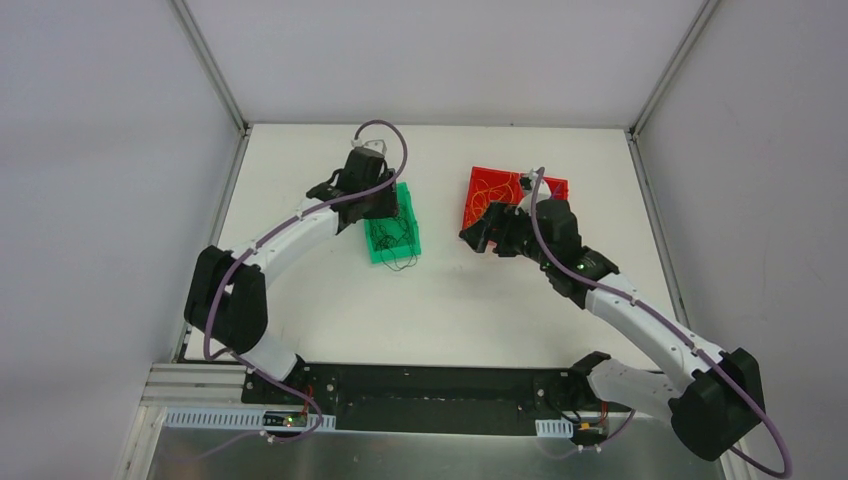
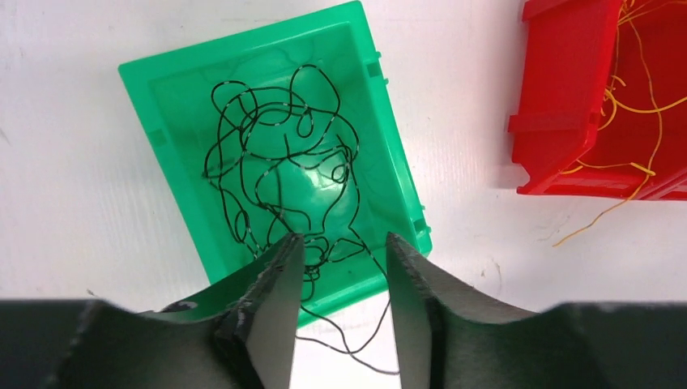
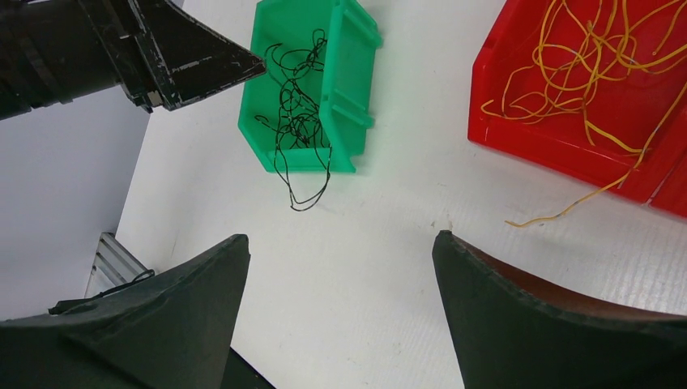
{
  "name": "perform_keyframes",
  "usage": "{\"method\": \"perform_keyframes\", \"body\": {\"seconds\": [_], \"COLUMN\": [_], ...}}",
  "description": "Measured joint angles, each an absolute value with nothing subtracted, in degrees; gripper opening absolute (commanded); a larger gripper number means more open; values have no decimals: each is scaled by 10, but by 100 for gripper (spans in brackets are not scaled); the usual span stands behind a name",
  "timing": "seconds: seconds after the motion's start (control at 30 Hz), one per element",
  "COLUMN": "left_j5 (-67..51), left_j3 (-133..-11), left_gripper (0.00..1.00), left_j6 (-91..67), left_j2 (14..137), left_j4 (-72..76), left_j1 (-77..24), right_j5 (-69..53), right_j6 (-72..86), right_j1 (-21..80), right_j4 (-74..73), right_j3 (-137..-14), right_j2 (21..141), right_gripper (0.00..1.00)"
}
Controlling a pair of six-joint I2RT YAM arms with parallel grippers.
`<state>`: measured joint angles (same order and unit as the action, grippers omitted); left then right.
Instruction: Untangle the cables
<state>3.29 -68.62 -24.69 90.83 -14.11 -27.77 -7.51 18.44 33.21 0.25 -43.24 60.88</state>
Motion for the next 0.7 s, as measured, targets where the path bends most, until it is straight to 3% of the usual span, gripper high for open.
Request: {"method": "perform_keyframes", "body": {"seconds": [0.3,0.6,0.7], "left_j5": [34,9,26], "left_j3": [-661,-583,-561], "left_gripper": [49,70,78], "left_j6": [-247,-253,-227], "left_j2": [878,791,745], "left_j4": [-125,-137,-155], "left_j1": [-278,-303,-354], "right_j5": [-74,-64,-64], "right_j6": [184,184,184], "right_j1": [332,332,332], "right_j4": [2,2,2], "right_j3": [-432,-429,-429], "right_j2": [602,583,581], "right_gripper": [88,88,88]}}
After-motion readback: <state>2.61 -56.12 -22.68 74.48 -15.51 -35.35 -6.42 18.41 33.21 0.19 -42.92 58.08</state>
